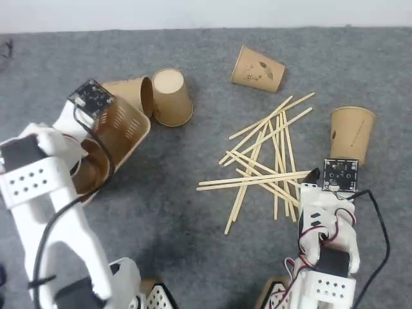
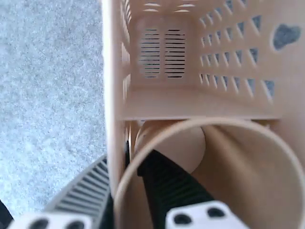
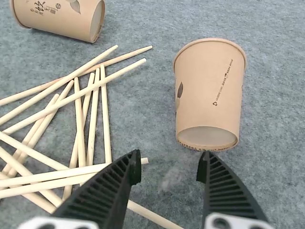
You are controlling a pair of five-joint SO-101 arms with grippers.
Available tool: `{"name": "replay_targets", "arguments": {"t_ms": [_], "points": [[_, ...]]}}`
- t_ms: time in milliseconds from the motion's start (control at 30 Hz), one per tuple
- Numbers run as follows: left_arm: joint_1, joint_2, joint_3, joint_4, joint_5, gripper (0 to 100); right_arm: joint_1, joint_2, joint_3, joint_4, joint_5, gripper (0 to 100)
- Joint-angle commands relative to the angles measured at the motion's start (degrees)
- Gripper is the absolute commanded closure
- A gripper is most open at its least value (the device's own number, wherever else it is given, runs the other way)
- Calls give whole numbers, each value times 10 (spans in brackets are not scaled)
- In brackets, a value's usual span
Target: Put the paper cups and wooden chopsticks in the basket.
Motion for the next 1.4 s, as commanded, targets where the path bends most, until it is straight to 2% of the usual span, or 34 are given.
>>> {"name": "replay_targets", "arguments": {"t_ms": [0,200,300,467,567,667,900,1067,1200,1267,1367], "points": [[7,41,-12,-14,9,989,-5,-3,10,1,6,794],[21,51,-76,11,10,991,-5,-3,10,1,6,794],[55,67,-116,76,11,991,-5,-3,10,1,6,794],[133,72,-196,171,81,991,-5,-3,10,1,6,794],[158,74,-228,176,120,991,-5,-3,10,1,6,794],[164,74,-232,176,125,991,-5,-3,10,1,6,794],[137,78,-176,172,139,991,-5,-3,10,1,6,794],[60,177,-174,127,141,989,-5,-3,10,2,6,794],[-20,295,-247,124,184,983,-5,-3,10,2,6,794],[-55,336,-311,135,185,940,-5,-3,10,2,6,794],[-82,361,-387,164,184,810,-7,-3,10,1,6,794]]}}
